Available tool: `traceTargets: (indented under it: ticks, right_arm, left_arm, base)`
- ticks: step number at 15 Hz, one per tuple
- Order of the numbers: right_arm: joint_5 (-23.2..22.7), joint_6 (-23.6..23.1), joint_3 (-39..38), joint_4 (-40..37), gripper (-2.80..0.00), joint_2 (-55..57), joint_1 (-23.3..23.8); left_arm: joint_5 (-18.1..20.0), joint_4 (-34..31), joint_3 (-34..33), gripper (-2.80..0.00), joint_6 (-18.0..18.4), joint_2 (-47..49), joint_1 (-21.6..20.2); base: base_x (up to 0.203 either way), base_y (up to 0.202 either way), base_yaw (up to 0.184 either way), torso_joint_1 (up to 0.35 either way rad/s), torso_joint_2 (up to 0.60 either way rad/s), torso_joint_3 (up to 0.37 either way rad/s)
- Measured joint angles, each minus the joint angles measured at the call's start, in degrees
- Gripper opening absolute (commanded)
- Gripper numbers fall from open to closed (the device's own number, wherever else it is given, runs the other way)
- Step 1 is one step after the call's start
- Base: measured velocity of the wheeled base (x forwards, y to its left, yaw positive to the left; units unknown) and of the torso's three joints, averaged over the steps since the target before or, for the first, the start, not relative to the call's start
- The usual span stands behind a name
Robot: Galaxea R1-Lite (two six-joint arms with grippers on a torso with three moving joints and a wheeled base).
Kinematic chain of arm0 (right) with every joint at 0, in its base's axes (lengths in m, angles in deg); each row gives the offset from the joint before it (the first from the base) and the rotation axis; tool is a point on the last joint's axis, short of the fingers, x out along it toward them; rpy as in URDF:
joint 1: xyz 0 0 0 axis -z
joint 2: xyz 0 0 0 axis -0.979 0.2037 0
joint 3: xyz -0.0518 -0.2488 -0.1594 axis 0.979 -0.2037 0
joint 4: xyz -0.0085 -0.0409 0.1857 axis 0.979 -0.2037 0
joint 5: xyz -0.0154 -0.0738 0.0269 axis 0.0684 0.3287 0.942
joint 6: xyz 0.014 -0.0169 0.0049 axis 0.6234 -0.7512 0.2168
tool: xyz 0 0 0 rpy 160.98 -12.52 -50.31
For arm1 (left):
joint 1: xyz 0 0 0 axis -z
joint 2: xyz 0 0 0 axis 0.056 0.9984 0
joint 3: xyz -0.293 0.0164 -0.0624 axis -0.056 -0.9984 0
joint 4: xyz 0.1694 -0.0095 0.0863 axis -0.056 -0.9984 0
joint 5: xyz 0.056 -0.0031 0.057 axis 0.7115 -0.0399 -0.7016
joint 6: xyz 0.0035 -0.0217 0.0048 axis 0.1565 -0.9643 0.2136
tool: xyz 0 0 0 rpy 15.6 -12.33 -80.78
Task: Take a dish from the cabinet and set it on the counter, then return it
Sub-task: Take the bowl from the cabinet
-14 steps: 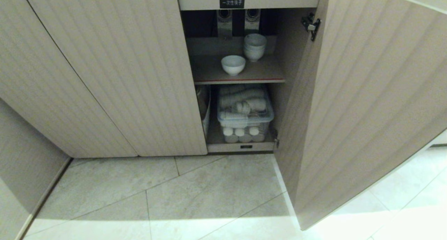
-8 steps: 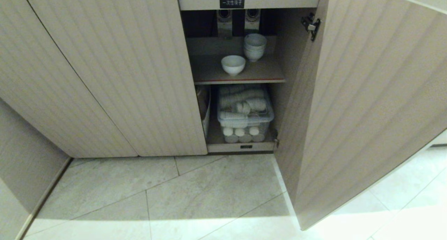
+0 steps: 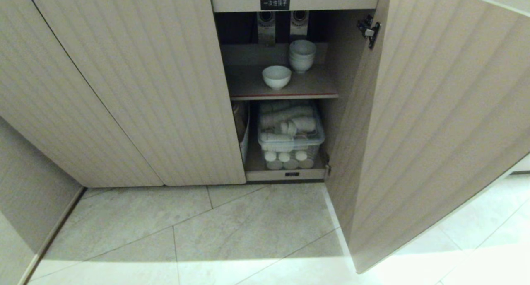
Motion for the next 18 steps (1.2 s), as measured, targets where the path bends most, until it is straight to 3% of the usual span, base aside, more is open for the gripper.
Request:
traceTargets:
  ticks: [13,18]
  right_arm:
    - [0.0,0.0,0.0,0.0,-2.80,0.0,0.0]
    - [0.0,0.0,0.0,0.0,-2.80,0.0,0.0]
  left_arm:
    - [0.0,0.0,0.0,-2.80,0.0,0.0,0.0]
    - [-0.1,-0.1,0.0,-2.80,0.1,0.0,0.0]
  base:
    - [0.000,0.000,0.000,0.000,0.00,0.000]
    - [0.002,0.159,0.000,0.004,0.00,0.001]
